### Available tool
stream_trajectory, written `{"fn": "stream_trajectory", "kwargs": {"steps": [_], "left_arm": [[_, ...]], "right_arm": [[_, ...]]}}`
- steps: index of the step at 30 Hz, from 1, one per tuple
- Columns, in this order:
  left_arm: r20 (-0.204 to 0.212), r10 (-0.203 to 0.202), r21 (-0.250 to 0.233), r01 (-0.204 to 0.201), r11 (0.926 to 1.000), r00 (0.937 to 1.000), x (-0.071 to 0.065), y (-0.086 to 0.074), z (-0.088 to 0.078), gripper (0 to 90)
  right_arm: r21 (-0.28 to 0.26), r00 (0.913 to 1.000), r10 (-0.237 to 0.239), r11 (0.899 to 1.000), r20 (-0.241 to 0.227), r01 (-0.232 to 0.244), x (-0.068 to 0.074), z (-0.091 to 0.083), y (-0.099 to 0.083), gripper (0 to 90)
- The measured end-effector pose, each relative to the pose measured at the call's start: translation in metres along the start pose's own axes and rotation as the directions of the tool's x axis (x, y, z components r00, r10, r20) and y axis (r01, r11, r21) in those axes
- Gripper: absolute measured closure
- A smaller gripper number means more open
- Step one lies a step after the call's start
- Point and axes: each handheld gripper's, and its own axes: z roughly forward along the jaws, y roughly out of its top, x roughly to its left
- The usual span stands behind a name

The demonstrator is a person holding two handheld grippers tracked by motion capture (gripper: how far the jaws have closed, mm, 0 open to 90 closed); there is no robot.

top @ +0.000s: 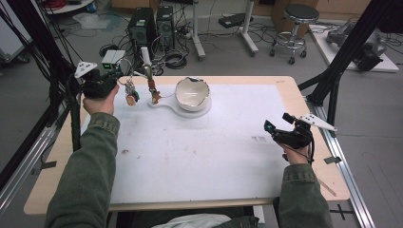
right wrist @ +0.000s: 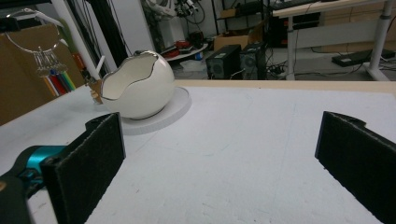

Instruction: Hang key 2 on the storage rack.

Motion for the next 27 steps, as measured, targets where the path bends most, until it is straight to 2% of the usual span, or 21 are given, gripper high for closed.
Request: {"fn": "stream_trajectory", "kwargs": {"steps": [7,14,22,27], "left_arm": [[-0.016,0.005,0.024,-0.004,0.9997,0.9999,0.004,-0.004,0.006,87.0],[0.0,0.011,0.045,-0.011,0.9989,0.9999,0.004,-0.009,0.012,87.0],[0.033,0.041,0.079,-0.043,0.9959,0.9986,-0.004,-0.018,0.021,87.0],[0.034,0.057,0.11,-0.061,0.9921,0.9978,-0.008,-0.027,0.026,87.0]], "right_arm": [[-0.01,1.0,0.002,1.0,0.006,-0.002,-0.002,-0.001,-0.001,0.6],[-0.017,0.9999,0.01,1.0,0.004,-0.01,-0.002,-0.003,-0.002,0.6],[-0.018,0.9999,-0.002,1.0,0.012,0.002,-0.002,-0.003,-0.004,0.6],[-0.026,0.9996,-0.012,1.0,0.028,0.012,-0.002,-0.005,-0.005,0.6]]}}
